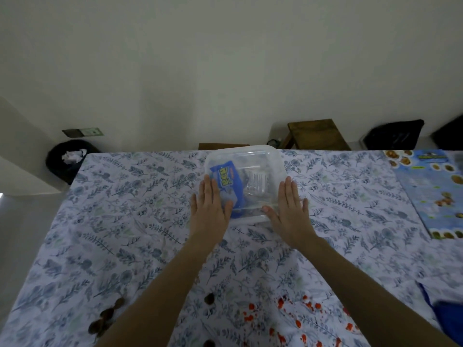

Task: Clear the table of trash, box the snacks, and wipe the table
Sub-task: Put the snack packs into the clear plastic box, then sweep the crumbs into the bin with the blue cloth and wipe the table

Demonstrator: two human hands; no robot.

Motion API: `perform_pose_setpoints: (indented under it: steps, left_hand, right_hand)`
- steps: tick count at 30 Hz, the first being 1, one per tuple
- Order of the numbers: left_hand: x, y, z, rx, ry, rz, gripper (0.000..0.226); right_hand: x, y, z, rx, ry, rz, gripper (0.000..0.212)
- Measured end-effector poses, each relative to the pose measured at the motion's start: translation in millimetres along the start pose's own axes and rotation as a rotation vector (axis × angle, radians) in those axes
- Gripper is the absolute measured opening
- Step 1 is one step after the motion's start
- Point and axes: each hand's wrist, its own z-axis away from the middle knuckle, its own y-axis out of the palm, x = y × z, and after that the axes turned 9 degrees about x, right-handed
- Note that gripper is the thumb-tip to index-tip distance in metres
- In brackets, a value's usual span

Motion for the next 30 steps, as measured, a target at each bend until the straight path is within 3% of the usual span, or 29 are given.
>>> perform_pose_setpoints:
  steps: [3,7,11,16,23,30]
  left_hand:
    - [-8,-13,10,0.016,0.059,-0.032,0.070]
    - [-38,-7,49,-0.096,0.430,0.001,0.045]
    - [-90,38,94,0.077,0.564,0.170,0.041]
    - [-161,93,143,0.273,0.750,0.182,0.028]
    - [-228,139,177,0.456,0.800,0.101,0.024]
    - [-293,162,175,0.452,0.720,0.056,0.027]
  right_hand:
    - [-7,-15,24,-0.053,0.004,-0.120,0.077]
    - [-31,-14,95,-0.033,0.065,-0.257,0.081]
    - [-68,-1,180,-0.098,0.245,-0.355,0.072]
    - [-124,7,278,-0.194,0.435,-0.406,0.050]
    - [-215,-1,338,-0.354,0.572,-0.300,0.052]
    - [-287,-12,324,-0.239,0.551,-0.260,0.062]
